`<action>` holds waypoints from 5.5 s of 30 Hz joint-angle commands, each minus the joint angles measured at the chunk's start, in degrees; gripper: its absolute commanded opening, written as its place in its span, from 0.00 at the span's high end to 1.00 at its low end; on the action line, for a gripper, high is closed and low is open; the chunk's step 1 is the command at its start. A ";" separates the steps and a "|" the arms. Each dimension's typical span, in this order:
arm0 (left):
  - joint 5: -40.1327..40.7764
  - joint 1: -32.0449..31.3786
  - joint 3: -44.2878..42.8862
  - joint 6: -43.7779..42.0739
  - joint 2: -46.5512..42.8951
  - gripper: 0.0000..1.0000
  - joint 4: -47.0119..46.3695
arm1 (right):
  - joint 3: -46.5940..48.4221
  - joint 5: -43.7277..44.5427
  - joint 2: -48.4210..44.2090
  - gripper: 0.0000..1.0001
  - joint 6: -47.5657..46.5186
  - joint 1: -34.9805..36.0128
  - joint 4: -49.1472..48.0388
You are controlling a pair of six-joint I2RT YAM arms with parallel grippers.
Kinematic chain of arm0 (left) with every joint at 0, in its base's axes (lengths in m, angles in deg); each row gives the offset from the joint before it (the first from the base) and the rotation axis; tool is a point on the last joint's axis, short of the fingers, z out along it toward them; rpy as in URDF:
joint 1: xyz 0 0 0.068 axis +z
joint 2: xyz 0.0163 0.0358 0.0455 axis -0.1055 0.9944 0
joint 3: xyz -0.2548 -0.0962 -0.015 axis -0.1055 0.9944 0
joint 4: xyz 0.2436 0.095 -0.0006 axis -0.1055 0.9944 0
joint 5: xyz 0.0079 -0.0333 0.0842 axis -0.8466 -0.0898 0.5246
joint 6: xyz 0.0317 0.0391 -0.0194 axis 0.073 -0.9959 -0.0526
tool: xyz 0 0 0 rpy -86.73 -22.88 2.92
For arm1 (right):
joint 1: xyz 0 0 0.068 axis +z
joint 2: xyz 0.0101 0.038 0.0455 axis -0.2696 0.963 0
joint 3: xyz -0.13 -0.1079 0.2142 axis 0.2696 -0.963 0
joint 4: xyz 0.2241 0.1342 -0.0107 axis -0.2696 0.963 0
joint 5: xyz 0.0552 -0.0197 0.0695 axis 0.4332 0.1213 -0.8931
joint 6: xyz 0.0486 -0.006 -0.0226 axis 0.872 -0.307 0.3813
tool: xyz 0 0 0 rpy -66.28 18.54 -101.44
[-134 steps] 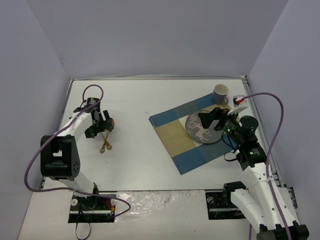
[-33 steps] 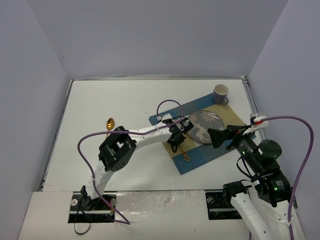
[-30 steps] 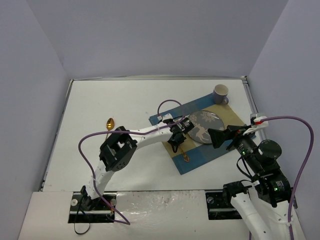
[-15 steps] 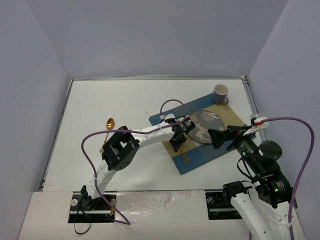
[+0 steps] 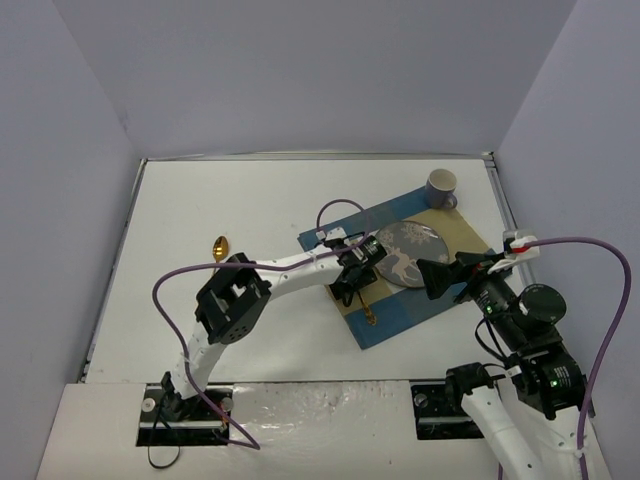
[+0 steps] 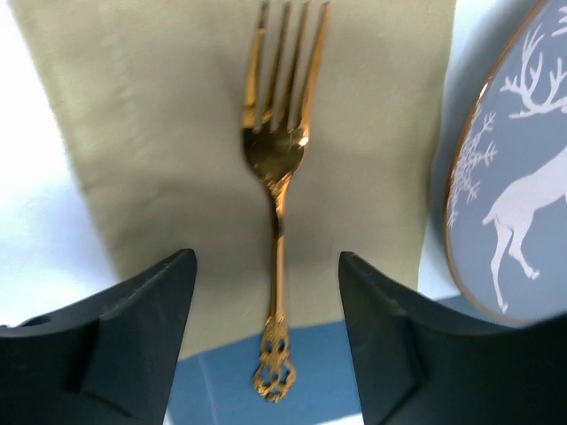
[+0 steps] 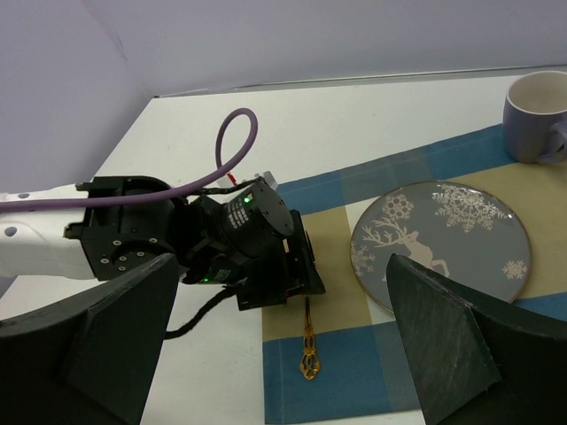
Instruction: Set the dinner table for one person
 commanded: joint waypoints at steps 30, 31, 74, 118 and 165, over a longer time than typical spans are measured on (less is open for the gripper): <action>-43.92 59.61 22.11 -86.43 -28.49 0.25 -13.82 | 0.51 -8.52 10.89 0.00 -3.66 0.32 -6.08; -45.93 60.88 21.88 -86.88 -27.29 0.25 -14.48 | 0.71 -8.77 11.27 0.00 -3.83 0.32 -6.08; -35.84 61.31 36.81 -77.66 -30.59 0.50 -14.24 | -3.07 -11.62 11.24 0.00 -3.23 0.32 -10.62; -19.26 42.27 31.98 -65.86 -32.05 1.00 -8.96 | -8.04 -13.87 17.87 0.00 8.10 0.35 -22.82; -15.16 14.56 24.54 -40.26 -41.54 1.00 -17.46 | 3.81 4.43 60.24 0.68 18.44 26.43 -48.03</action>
